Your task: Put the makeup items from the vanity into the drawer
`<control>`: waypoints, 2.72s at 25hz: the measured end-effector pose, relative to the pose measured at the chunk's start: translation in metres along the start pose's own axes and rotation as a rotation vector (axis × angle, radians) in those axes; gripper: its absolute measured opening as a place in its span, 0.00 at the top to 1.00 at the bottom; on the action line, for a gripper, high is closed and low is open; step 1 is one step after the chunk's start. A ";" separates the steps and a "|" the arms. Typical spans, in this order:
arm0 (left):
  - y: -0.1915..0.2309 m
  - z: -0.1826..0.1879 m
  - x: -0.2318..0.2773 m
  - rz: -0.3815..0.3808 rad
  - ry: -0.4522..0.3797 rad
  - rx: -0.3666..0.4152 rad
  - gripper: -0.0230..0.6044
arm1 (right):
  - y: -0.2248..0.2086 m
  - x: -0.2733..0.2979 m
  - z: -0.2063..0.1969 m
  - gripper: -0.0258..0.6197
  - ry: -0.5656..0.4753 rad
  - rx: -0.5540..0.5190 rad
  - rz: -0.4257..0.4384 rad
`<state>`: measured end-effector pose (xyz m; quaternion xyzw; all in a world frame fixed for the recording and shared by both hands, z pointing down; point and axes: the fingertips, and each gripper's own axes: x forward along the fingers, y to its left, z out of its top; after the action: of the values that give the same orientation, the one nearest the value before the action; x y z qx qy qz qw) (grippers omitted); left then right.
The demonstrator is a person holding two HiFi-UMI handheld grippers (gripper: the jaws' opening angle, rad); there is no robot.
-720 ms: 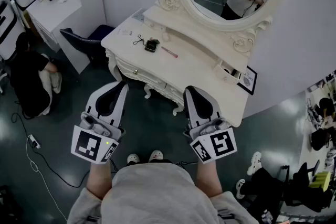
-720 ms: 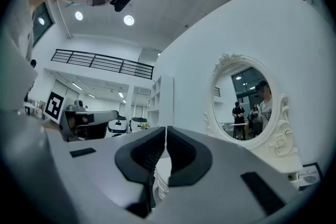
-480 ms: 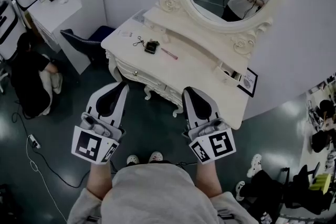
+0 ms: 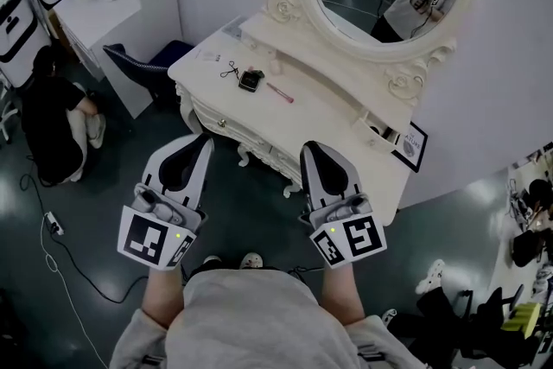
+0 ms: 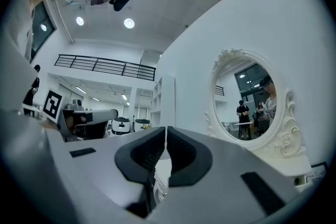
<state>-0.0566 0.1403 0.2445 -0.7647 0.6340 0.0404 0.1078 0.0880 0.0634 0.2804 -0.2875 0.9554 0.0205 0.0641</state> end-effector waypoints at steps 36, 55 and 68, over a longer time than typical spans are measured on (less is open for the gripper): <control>0.141 -0.046 0.103 -0.135 -0.005 -0.031 0.94 | -0.028 0.162 -0.035 0.92 0.013 0.027 -0.117; 0.190 -0.069 0.139 -0.274 -0.043 -0.079 0.94 | -0.020 0.209 -0.062 0.92 0.047 0.029 -0.238; 0.199 -0.082 0.190 -0.300 -0.026 -0.092 0.94 | -0.058 0.242 -0.081 0.92 0.101 0.053 -0.238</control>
<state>-0.2211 -0.0945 0.2643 -0.8544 0.5086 0.0630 0.0856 -0.0892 -0.1236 0.3283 -0.3975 0.9169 -0.0268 0.0255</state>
